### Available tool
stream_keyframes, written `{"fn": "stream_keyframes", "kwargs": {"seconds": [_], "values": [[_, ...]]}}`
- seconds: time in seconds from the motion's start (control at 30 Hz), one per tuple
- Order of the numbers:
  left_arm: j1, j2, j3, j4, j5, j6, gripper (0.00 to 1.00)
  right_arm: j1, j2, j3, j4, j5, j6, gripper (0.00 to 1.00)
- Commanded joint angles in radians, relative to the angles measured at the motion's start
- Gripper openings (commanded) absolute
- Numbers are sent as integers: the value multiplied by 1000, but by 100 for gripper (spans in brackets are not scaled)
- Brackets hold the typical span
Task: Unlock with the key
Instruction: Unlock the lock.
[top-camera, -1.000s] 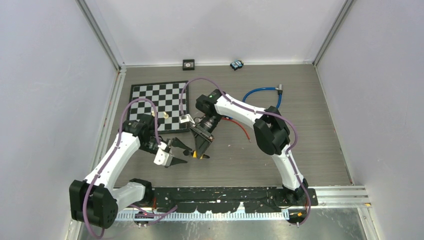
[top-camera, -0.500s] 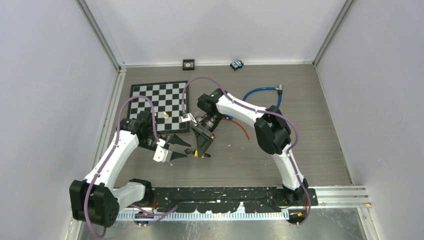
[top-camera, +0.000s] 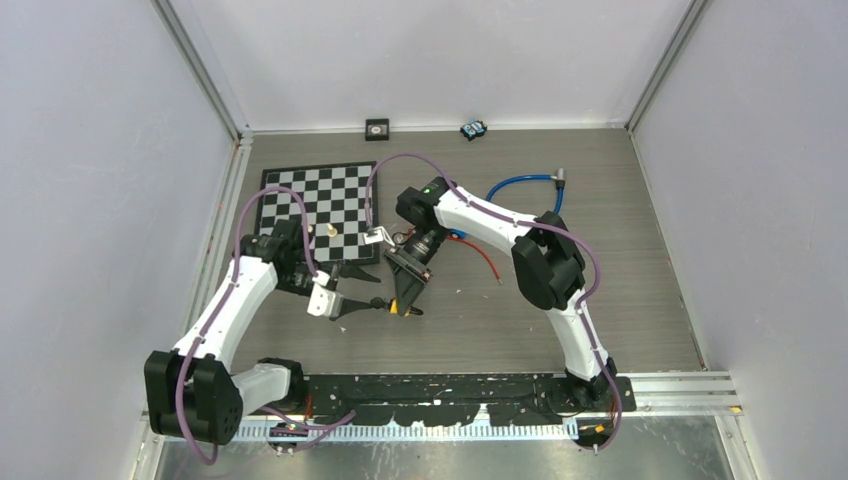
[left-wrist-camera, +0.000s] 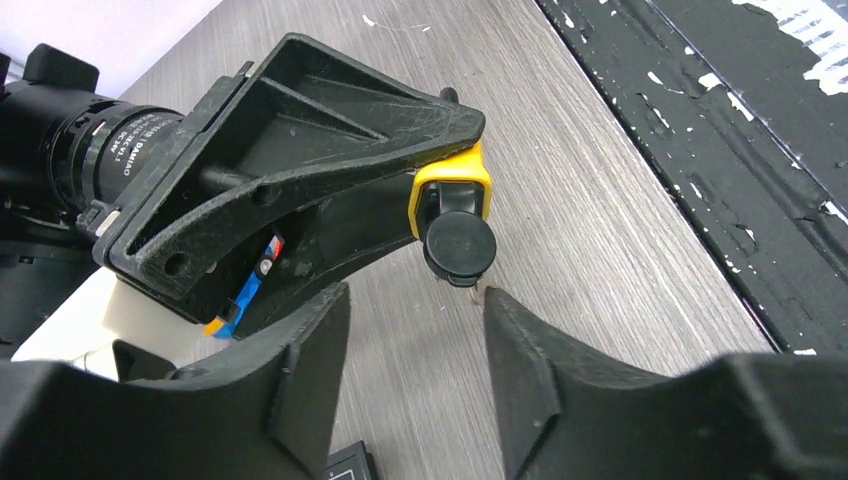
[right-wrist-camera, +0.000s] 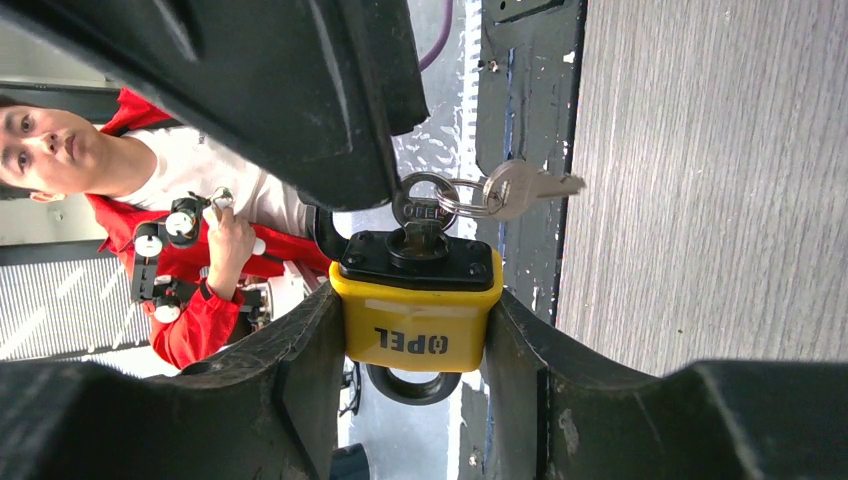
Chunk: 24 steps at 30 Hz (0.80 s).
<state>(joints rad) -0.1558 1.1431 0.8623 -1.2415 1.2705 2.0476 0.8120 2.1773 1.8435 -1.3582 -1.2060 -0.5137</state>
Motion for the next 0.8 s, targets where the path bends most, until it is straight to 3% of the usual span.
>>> {"fn": "stream_keyframes", "kwargs": {"seconds": [0.0, 0.17, 0.33, 0.5, 0.77], "values": [[18, 12, -19, 7, 68, 250, 48, 6, -76, 10, -10, -57, -2, 0], [18, 78, -14, -70, 130, 370, 39, 9, -77, 13, -10, -62, -2, 0], [16, 202, 51, -310, 148, 639, 36, 11, -75, 16, -10, -61, 1, 0], [16, 219, 41, -284, 160, 642, 23, 10, -75, 17, -10, -61, 0, 0], [11, 219, 53, -289, 172, 643, 20, 13, -68, 26, -10, -65, 4, 0]]}}
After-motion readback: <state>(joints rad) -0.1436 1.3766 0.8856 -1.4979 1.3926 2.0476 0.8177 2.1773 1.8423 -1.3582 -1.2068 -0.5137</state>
